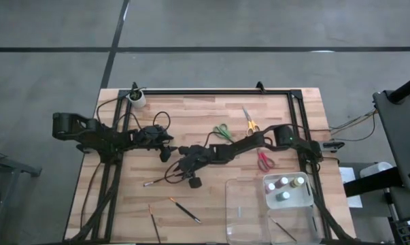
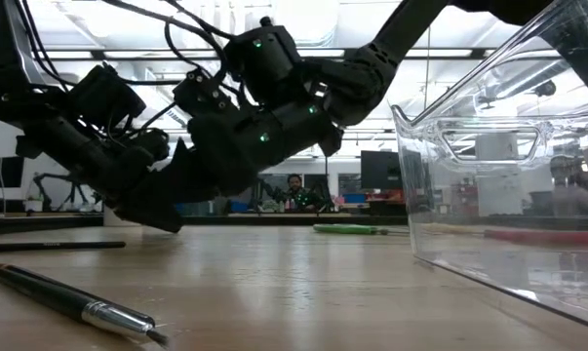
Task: Pick & Place Paint Supplies
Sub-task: Put the top silver paintbrush into the right transparent bin
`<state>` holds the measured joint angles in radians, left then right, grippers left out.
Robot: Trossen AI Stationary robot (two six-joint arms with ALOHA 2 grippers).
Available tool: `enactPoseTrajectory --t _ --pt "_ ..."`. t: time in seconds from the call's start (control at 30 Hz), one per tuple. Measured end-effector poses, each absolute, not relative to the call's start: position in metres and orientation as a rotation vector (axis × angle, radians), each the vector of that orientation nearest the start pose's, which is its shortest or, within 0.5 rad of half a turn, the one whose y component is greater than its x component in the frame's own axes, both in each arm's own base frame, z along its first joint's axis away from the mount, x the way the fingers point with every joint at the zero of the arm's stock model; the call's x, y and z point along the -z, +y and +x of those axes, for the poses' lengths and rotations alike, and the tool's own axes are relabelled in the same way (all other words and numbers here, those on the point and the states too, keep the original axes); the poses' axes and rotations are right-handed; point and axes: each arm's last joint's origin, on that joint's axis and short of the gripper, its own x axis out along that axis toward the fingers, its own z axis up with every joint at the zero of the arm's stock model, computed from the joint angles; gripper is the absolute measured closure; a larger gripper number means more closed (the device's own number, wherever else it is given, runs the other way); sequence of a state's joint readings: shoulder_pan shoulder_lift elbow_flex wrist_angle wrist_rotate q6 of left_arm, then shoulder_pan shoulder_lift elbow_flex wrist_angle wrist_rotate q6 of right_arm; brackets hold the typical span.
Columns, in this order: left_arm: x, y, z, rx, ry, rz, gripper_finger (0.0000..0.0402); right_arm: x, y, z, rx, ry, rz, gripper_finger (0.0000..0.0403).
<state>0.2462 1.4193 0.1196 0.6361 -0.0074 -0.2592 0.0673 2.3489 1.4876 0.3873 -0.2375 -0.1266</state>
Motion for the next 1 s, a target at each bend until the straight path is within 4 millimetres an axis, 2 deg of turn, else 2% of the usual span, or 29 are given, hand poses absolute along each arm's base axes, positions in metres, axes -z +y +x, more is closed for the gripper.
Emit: enactPoseTrajectory --t 0.17,0.43,0.7,1.0 --pt "-0.085 0.044 0.174 -0.329 0.627 -0.328 0.0098 -0.091 0.040 0.495 -0.327 0.458 -0.063 0.0301" --pt "-0.085 0.044 0.174 -0.329 0.627 -0.328 0.0098 -0.093 0.046 0.495 -0.349 0.421 -0.156 0.0244" --pt "-0.085 0.044 0.174 -0.330 0.627 -0.329 0.0098 -0.088 0.050 0.500 -0.337 0.420 -0.167 0.0241" --pt "-0.085 0.044 0.174 -0.330 0.627 -0.330 0.0098 -0.088 0.050 0.500 -0.316 0.444 -0.084 0.0241"
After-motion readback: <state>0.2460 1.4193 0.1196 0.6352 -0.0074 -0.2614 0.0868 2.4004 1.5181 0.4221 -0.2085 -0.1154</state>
